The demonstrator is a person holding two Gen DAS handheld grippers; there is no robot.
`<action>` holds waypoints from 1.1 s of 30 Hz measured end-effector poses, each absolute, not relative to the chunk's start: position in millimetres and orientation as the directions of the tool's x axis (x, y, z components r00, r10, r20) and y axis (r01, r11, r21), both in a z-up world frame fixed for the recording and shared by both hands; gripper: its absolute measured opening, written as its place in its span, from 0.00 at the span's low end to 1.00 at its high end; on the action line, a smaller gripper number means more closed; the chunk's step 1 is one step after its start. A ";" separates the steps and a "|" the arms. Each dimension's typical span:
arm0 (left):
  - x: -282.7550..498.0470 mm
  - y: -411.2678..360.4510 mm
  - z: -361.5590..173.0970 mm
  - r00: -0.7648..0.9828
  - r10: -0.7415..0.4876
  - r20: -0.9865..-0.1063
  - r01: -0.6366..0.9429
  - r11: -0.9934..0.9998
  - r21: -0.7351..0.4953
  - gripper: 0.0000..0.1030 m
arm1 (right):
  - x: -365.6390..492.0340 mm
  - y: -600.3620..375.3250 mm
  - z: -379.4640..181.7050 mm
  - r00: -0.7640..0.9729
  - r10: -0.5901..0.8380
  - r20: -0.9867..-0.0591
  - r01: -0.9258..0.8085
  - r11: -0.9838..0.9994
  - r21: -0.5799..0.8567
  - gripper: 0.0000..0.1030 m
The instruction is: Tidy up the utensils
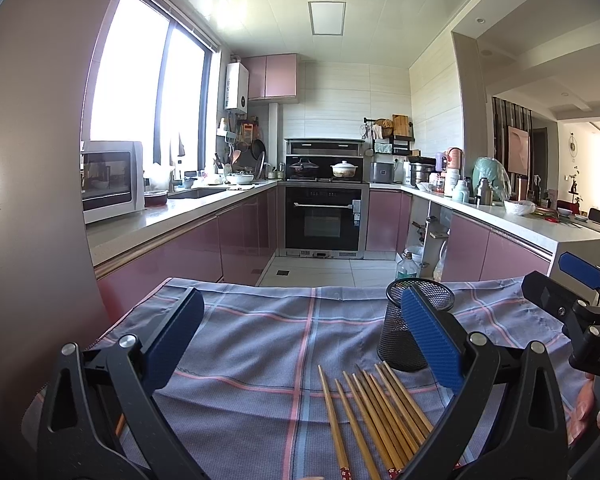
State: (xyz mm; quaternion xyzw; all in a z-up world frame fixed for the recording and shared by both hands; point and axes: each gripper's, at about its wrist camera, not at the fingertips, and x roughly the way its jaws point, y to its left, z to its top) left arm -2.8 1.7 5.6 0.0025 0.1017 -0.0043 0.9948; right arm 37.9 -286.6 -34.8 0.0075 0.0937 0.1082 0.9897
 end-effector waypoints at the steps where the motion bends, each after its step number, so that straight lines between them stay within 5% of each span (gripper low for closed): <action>1: -2.6 1.6 5.6 0.979 -0.008 -0.202 0.009 1.000 0.004 0.94 | 37.9 -286.8 -34.7 0.959 0.215 -0.185 -0.213 0.977 0.034 0.94; 18: -1.1 -1.5 -0.8 0.974 -0.004 -0.228 0.008 1.000 0.021 0.94 | 47.0 -286.6 -43.8 0.939 0.248 -0.238 -0.242 0.969 0.055 0.93; 25: 14.6 4.0 -19.0 0.933 -0.025 -0.360 0.042 0.998 0.039 0.94 | 71.3 -280.2 -71.3 0.842 0.318 -0.435 -0.324 0.944 0.062 0.93; 33: 48.0 -1.9 -66.5 0.823 -0.055 -0.565 0.122 0.989 0.082 0.89 | 99.5 -259.0 -117.3 0.689 0.318 -0.651 -0.375 0.925 0.055 0.63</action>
